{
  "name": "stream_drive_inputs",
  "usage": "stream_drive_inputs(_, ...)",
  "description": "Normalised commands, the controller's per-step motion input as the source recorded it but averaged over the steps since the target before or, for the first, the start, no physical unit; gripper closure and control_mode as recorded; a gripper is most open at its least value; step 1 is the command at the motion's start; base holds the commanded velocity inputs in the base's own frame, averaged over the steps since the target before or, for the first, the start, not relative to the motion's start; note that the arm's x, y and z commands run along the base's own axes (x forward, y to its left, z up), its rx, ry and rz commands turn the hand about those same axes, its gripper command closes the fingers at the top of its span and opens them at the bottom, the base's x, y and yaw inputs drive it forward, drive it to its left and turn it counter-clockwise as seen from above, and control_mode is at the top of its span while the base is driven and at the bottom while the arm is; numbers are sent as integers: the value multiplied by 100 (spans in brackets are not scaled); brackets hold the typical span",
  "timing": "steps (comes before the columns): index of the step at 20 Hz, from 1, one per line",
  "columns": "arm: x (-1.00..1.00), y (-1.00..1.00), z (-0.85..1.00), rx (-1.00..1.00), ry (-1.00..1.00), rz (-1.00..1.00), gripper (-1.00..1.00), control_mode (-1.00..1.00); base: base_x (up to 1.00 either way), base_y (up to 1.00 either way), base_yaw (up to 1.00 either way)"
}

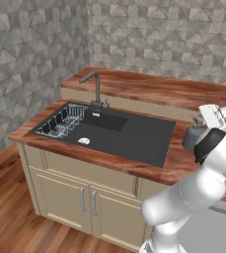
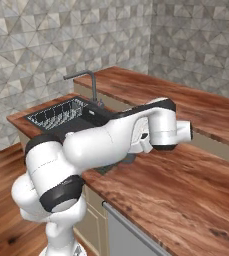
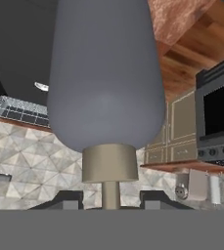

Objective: Restock the sink supplies by placing the sponge and soap dispenser on the counter and next to the sink. Make sure the soap dispenser is upright.

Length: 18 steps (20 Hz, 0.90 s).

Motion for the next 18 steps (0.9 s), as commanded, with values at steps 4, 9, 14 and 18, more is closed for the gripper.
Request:
stream_drive_inputs(4, 25, -4, -45, 0, 5, 0, 100, -100, 0, 0, 0)
stream_drive_inputs(9, 26, -9, -32, 0, 2, 0, 100, -100, 0, 0, 0)
stream_drive_inputs(14, 34, -2, -25, 0, 0, 0, 100, -100, 0, 0, 0)
stream_drive_inputs(18, 34, -3, -33, 0, 0, 0, 100, -100, 0, 0, 0)
